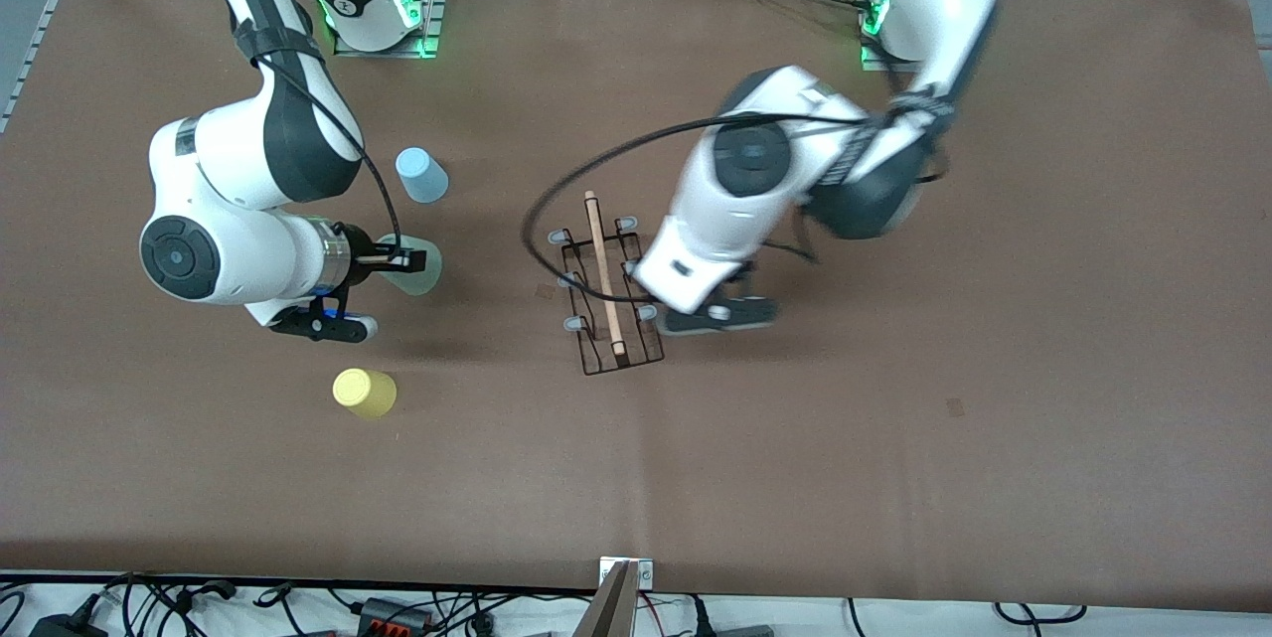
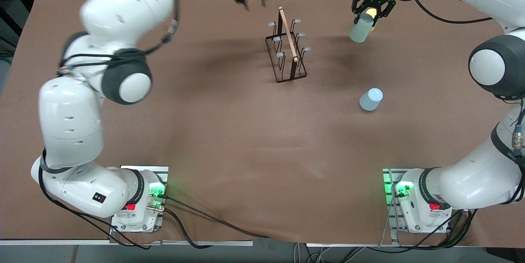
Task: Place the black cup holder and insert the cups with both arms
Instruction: 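Carry the rack mid-table with the left gripper while the right gripper grasps the cup, then release the rack and withdraw the left gripper while the right gripper carries the cup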
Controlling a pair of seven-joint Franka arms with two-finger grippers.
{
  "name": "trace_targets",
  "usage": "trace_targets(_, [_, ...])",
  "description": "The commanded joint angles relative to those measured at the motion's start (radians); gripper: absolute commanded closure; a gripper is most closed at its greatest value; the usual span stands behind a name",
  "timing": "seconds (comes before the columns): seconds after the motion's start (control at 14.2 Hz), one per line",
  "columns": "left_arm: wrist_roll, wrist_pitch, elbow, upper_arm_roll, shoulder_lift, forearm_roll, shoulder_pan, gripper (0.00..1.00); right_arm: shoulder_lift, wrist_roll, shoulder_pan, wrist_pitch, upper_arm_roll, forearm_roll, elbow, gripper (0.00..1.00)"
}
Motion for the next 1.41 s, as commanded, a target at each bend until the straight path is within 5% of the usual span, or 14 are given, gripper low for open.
trace_targets(0.0, [0.073,-0.096,-0.054,-0.014,-0.071,0.01,0.074,0.3,-0.018,0.052,0.027,-0.019,0.004,0.021,0.003,0.7])
trace_targets(0.14, [0.186,-0.161,-0.056,-0.011,-0.081,0.019,0.131,0.28,-0.025,0.123,0.073,-0.019,0.023,0.023,0.003,0.7])
trace_targets(0.28, [0.319,-0.17,-0.093,-0.002,-0.094,0.01,0.223,0.0,-0.025,0.167,0.125,-0.004,0.033,0.041,0.007,0.7])
trace_targets(0.49, [0.404,-0.169,-0.212,0.012,-0.186,0.01,0.303,0.0,-0.01,0.201,0.171,0.043,0.033,0.084,0.041,0.7])
trace_targets(0.7, [0.438,-0.154,-0.327,0.144,-0.32,0.01,0.303,0.0,0.013,0.244,0.211,0.105,0.035,0.098,0.039,0.7])
trace_targets(1.06, [0.519,-0.173,-0.363,0.21,-0.488,0.018,0.315,0.0,0.056,0.244,0.233,0.143,0.035,0.099,0.039,0.7])
trace_targets(1.34, [0.668,-0.286,-0.422,0.262,-0.542,-0.1,0.341,0.0,0.09,0.243,0.242,0.152,0.033,0.093,0.039,0.7])
